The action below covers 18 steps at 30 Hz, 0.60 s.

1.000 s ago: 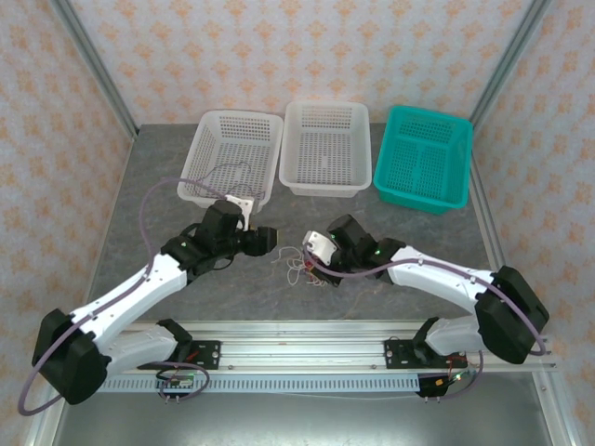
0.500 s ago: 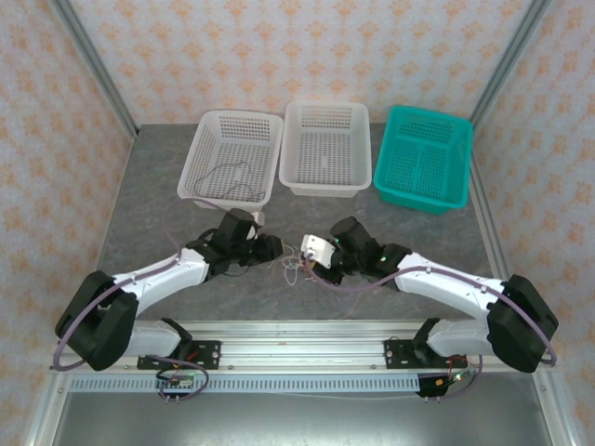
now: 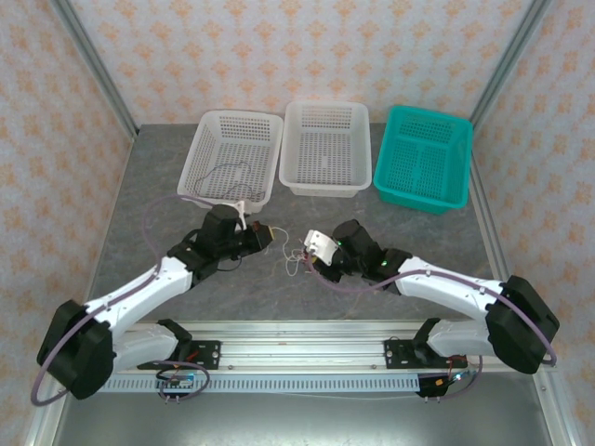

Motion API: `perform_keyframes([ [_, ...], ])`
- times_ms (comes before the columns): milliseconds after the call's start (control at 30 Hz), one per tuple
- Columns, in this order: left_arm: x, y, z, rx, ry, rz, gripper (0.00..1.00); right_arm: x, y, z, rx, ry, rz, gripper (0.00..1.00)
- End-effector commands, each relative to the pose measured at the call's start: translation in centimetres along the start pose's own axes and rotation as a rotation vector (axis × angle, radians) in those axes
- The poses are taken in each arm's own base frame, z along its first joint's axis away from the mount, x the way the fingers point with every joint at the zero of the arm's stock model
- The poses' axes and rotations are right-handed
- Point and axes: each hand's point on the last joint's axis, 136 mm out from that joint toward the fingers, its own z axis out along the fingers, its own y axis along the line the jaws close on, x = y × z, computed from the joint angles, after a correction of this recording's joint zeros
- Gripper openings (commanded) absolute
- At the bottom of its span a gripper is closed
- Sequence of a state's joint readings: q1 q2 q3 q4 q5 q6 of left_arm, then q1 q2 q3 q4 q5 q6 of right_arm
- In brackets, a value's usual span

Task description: Untangle the cables

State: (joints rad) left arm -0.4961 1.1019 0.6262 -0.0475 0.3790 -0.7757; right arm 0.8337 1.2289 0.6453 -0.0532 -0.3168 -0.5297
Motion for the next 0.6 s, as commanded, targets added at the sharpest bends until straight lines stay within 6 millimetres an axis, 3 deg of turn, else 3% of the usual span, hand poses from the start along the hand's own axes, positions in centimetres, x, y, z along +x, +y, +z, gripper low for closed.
perform_keyframes([
  [0,-0.8,3.0,-1.6,-0.147,-0.052,0.017,0.00,-0.3,-2.8,0.3,0.158,-0.010,0.139,0.00],
  [167,-2.2,6.9,-5.1,-0.338,-0.155,0.036,0.00,1.8,-6.0,1.1,0.328,0.106,0.370,0.00],
  [367,0.0,10.7,-5.6,-0.457,-0.135,0.007,0.00,3.4,-3.5,3.7,0.192,0.190,0.597,0.08],
  [567,2.5,16.2,-8.3,-0.645,-0.191,-0.063,0.00,7.0,-4.9,4.0,0.283,0.384,0.763,0.11],
])
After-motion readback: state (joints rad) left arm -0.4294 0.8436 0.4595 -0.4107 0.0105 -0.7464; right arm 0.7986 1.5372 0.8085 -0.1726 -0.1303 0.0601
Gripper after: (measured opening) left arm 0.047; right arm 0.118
